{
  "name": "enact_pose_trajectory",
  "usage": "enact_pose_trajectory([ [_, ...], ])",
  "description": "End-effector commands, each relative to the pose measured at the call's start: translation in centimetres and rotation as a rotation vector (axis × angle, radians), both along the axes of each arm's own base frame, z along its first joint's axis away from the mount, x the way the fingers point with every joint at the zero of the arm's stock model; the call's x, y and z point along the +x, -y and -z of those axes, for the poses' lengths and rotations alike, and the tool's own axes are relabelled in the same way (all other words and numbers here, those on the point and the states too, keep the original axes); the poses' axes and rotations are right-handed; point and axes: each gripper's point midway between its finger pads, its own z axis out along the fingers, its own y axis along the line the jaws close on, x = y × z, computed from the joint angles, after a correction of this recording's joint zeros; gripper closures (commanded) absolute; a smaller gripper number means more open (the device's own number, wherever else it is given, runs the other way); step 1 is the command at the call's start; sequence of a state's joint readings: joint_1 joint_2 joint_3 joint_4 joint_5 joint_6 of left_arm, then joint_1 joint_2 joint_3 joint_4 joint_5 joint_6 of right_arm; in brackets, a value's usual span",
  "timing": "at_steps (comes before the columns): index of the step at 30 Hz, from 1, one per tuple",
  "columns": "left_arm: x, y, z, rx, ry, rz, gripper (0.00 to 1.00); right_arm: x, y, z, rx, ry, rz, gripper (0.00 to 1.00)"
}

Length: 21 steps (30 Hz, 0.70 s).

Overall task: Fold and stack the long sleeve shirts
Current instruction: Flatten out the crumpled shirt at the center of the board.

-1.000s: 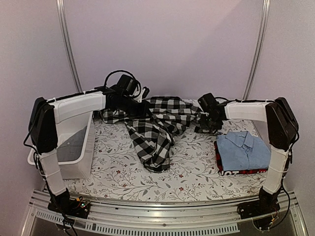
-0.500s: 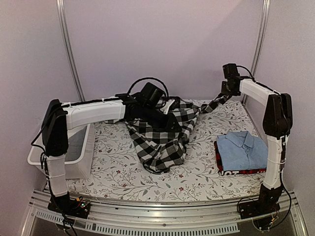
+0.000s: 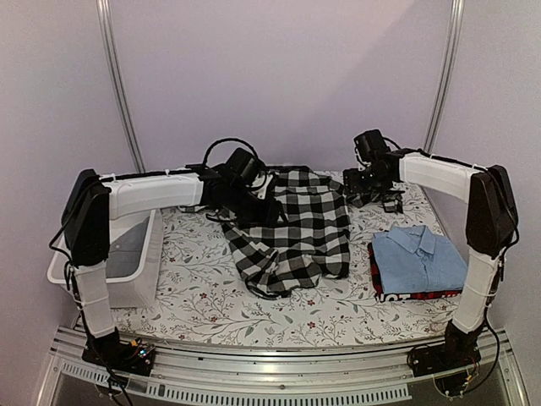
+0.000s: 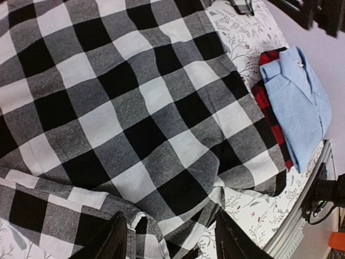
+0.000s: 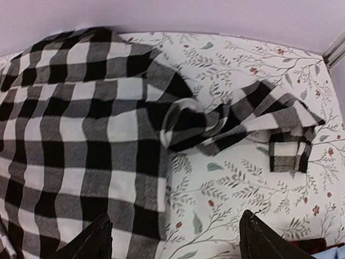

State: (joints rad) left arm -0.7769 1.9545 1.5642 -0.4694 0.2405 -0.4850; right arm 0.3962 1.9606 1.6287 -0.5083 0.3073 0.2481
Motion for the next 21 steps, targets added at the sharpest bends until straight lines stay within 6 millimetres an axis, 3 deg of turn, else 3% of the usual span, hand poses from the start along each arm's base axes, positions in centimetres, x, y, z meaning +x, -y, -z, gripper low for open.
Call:
enact_pose_trajectory([
  [1,-0.2,-2.0,2.0,0.086,-0.009,-0.050,0.45,-5.9,-5.0,-0.6,0.176,-0.028,-0.118,0.22],
  [2,-0.2,-2.2,2.5,0.099,-0.013,-0.057,0.45,-7.2,-5.6,-0.9,0.196,-0.027,-0.135,0.24],
  [6,-0.4,-2.4,4.2,0.130,-0.029,-0.064,0.46,-12.7,-6.8,1.2,0.217,-0.088,-0.157,0.26],
  [11,-0.4,-2.1,6.0,0.186,-0.032,-0.068,0.48,-17.7,-7.4,2.6,0.228,-0.141,-0.173,0.26],
  [21,-1.1,-0.9,8.4,0.219,-0.064,-0.050,0.55,-23.4,-7.3,4.4,0.248,-0.219,-0.183,0.26],
])
